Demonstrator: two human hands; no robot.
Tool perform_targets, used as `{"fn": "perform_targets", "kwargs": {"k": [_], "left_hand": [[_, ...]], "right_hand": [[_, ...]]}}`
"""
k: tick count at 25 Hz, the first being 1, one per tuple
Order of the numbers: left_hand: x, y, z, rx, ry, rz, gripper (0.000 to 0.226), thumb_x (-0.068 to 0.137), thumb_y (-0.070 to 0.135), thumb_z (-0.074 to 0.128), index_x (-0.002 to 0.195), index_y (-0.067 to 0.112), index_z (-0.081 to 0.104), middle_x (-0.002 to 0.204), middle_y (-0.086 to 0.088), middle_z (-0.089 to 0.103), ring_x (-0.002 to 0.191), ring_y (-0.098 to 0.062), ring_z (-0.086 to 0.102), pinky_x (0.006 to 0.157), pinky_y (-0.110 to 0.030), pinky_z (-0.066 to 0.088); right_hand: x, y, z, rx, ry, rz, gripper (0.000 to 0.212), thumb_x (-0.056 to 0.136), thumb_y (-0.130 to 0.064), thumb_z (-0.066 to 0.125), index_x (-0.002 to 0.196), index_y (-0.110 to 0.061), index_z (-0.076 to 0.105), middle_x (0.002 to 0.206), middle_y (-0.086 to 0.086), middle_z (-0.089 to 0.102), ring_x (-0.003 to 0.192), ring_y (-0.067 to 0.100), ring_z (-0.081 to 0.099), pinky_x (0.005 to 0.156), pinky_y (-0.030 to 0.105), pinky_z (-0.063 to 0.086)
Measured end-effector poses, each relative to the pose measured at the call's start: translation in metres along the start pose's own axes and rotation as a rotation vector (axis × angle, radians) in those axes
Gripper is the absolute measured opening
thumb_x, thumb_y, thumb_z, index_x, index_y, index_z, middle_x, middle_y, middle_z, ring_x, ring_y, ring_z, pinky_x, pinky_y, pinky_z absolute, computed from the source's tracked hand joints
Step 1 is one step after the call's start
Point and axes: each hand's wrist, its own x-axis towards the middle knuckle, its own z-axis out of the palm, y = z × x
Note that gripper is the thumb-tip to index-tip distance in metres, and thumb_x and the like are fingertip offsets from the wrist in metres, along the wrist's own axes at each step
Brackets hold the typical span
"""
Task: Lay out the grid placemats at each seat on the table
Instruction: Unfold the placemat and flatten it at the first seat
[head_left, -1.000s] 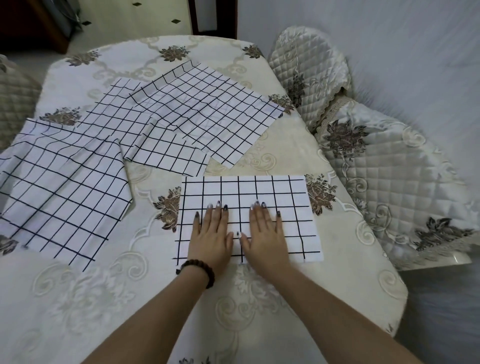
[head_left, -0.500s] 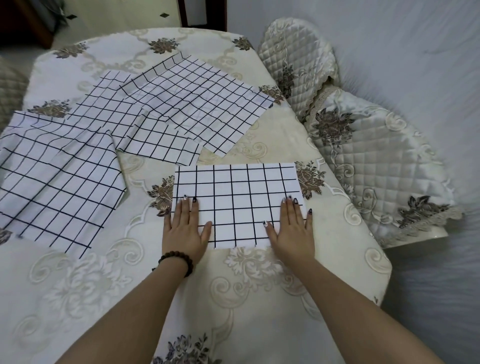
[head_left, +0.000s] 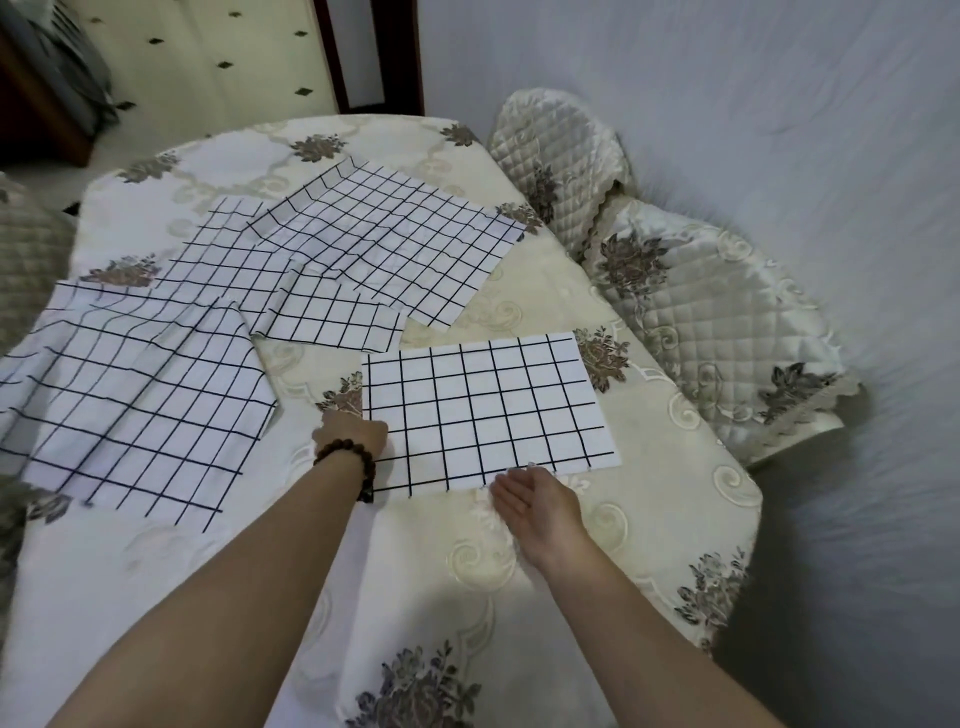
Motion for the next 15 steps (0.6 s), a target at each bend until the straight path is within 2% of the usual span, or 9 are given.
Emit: {"fn": "perform_targets", "kwargs": {"k": [2, 4, 7, 10, 12, 14, 15], "left_hand": [[0.001, -0.005, -0.003, 0.041, -0.097, 0.046, 0.037, 0.079, 0.012, 0.059, 0.112, -0.004, 0.054, 0.115, -0.021, 0.06, 0.104, -0.036, 0.059, 0.079, -0.036, 0.048], [0.002, -0.01, -0.001, 0.042, -0.215, 0.064, 0.031, 0.079, 0.011, 0.06, 0.106, -0.005, 0.056, 0.104, -0.019, 0.062, 0.094, -0.034, 0.062, 0.068, -0.033, 0.048], [-0.006, -0.016, 0.0, -0.101, -0.376, 0.004, 0.015, 0.08, 0.008, 0.065, 0.085, -0.004, 0.056, 0.075, -0.015, 0.06, 0.06, -0.025, 0.056, 0.057, -0.032, 0.048], [-0.022, -0.019, -0.001, -0.15, -0.43, -0.061, 0.021, 0.081, 0.012, 0.069, 0.069, 0.0, 0.056, 0.059, -0.012, 0.056, 0.049, -0.022, 0.05, 0.047, -0.027, 0.045], [-0.027, -0.023, 0.001, -0.192, -0.439, -0.077, 0.024, 0.079, 0.012, 0.072, 0.065, 0.001, 0.055, 0.053, -0.01, 0.055, 0.05, -0.022, 0.051, 0.054, -0.03, 0.05], [-0.029, -0.029, 0.005, -0.313, -0.503, -0.154, 0.019, 0.077, 0.009, 0.074, 0.072, 0.001, 0.057, 0.056, -0.009, 0.053, 0.052, -0.024, 0.051, 0.063, -0.037, 0.054], [-0.032, -0.031, 0.007, -0.378, -0.557, -0.212, 0.017, 0.078, 0.008, 0.072, 0.078, 0.001, 0.057, 0.06, -0.01, 0.052, 0.054, -0.025, 0.051, 0.061, -0.038, 0.055]], "right_hand": [[-0.005, 0.014, 0.003, 0.006, -0.014, 0.081, 0.03, 0.098, -0.019, 0.04, 0.101, 0.006, 0.057, 0.117, 0.024, 0.06, 0.103, 0.033, 0.059, 0.093, 0.038, 0.046], [-0.009, 0.024, 0.008, 0.023, -0.028, 0.105, 0.031, 0.098, -0.018, 0.039, 0.103, 0.006, 0.058, 0.115, 0.023, 0.061, 0.103, 0.032, 0.059, 0.094, 0.039, 0.045], [-0.014, 0.031, 0.016, 0.042, -0.028, 0.11, 0.03, 0.096, -0.014, 0.039, 0.107, 0.007, 0.057, 0.115, 0.023, 0.06, 0.104, 0.032, 0.059, 0.094, 0.038, 0.045], [-0.014, 0.035, 0.018, 0.049, 0.009, 0.114, 0.023, 0.094, -0.013, 0.042, 0.09, 0.003, 0.058, 0.116, 0.025, 0.061, 0.101, 0.032, 0.061, 0.091, 0.038, 0.047], [-0.014, 0.037, 0.015, 0.032, 0.077, 0.097, 0.018, 0.092, -0.015, 0.047, 0.085, -0.001, 0.057, 0.112, 0.025, 0.063, 0.098, 0.032, 0.063, 0.09, 0.039, 0.05], [-0.014, 0.039, 0.01, 0.025, 0.122, 0.065, 0.021, 0.091, -0.022, 0.054, 0.1, -0.002, 0.056, 0.108, 0.022, 0.062, 0.097, 0.031, 0.063, 0.088, 0.039, 0.05], [-0.013, 0.04, 0.009, 0.032, 0.124, 0.063, 0.028, 0.091, -0.026, 0.058, 0.106, -0.003, 0.054, 0.104, 0.02, 0.062, 0.095, 0.031, 0.063, 0.088, 0.04, 0.05]]}}
